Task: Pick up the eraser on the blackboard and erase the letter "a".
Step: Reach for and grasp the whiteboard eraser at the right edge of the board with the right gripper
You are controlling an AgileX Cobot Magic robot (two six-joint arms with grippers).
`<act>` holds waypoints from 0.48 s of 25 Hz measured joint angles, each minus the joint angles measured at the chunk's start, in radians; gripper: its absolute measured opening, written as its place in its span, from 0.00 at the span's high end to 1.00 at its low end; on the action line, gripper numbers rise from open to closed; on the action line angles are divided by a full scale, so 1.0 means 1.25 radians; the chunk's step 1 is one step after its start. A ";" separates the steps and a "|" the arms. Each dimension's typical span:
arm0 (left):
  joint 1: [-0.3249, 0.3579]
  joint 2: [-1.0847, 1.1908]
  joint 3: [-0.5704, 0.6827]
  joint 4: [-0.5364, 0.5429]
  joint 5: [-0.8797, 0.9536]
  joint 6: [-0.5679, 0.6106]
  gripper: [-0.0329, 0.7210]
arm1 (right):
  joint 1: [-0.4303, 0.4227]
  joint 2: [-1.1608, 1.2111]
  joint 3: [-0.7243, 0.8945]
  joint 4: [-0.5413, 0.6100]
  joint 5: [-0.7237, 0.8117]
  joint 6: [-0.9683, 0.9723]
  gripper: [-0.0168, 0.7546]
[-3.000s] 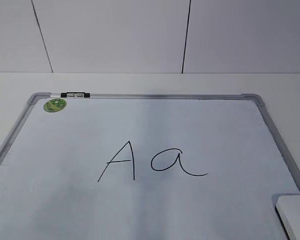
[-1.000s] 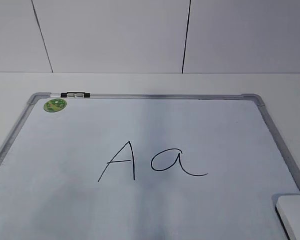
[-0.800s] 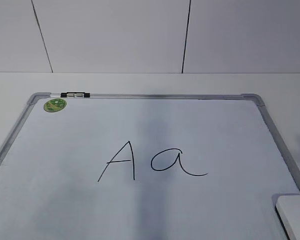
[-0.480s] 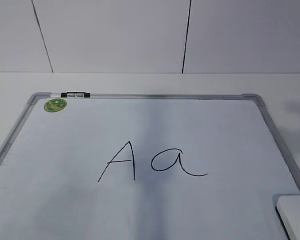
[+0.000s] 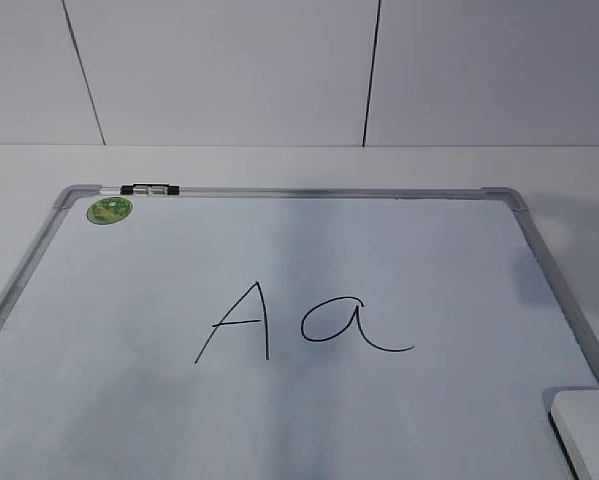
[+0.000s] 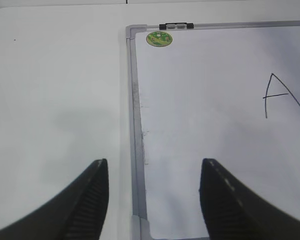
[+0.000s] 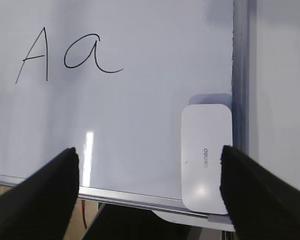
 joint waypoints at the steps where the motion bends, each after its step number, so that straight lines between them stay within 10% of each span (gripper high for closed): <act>1: 0.000 0.000 0.000 0.000 0.000 0.000 0.38 | 0.000 0.012 0.006 0.002 0.000 0.000 0.11; 12: 0.000 0.000 0.000 0.000 0.000 0.000 0.38 | 0.091 0.035 0.167 -0.134 -0.003 0.028 0.13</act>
